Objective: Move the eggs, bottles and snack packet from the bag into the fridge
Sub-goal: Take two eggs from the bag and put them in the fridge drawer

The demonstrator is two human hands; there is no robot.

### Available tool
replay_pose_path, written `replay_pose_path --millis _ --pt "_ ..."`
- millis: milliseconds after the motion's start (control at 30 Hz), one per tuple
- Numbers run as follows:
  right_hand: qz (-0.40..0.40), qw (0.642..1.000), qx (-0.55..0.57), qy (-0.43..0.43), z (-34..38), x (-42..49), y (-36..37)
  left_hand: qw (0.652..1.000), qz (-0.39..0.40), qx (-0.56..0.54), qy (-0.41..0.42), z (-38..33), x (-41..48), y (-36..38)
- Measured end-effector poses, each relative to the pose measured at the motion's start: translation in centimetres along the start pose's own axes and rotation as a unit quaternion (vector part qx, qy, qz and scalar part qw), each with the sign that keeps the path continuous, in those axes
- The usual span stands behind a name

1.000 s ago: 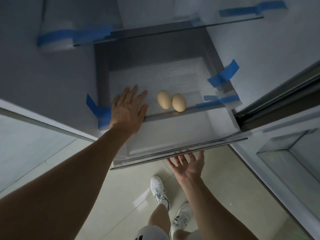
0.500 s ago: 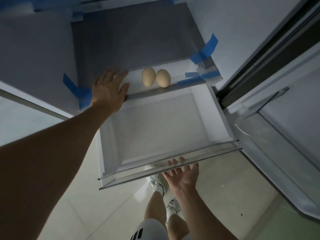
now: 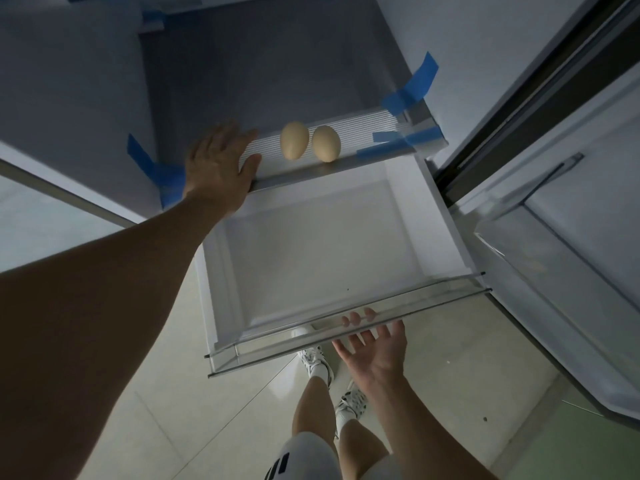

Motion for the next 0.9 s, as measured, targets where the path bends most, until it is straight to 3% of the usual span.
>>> replay_pose_path --millis 100,200,300,367,467,567,667,900 --pt "-0.028 0.999 -0.026 0.003 0.8 -0.7 -0.7 1.0 0.006 -0.003 0.002 0.1 0.2 0.0" --pt "-0.109 0.987 -0.107 -0.046 2.7 -2.4 -2.1 1.0 0.021 -0.008 -0.001 0.2 0.2 -0.2" --pt "-0.143 0.961 -0.183 -0.148 5.3 -5.7 -2.7 0.999 0.016 -0.044 0.0 0.3 0.0 -0.4" --pt "-0.105 0.926 -0.264 -0.25 6.7 -7.7 -1.8 0.997 0.004 -0.079 -0.011 0.2 -0.1 -0.9" --pt "-0.04 0.834 -0.385 -0.394 8.0 -9.9 2.4 0.989 0.004 -0.145 -0.038 -0.2 -0.7 -2.1" --pt "0.053 0.752 -0.451 -0.478 8.9 -10.8 9.1 0.989 -0.03 -0.143 -0.029 -0.9 -1.4 -2.7" --pt "0.128 0.631 -0.543 -0.539 10.0 -10.3 16.4 0.992 -0.035 -0.122 -0.008 -2.4 -0.9 -2.9" --pt "0.097 0.421 -0.693 -0.578 10.2 -7.1 28.1 0.991 -0.054 -0.118 0.027 -4.2 2.0 -2.1"
Point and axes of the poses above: each hand's wrist, its own x-axis towards the middle knuckle, its own y-axis out of the palm, z = x × y, the point moved 3 cm from there along x, towards the middle knuckle, and after that the axes turned 4 degrees about x, right-handed, at the moved point
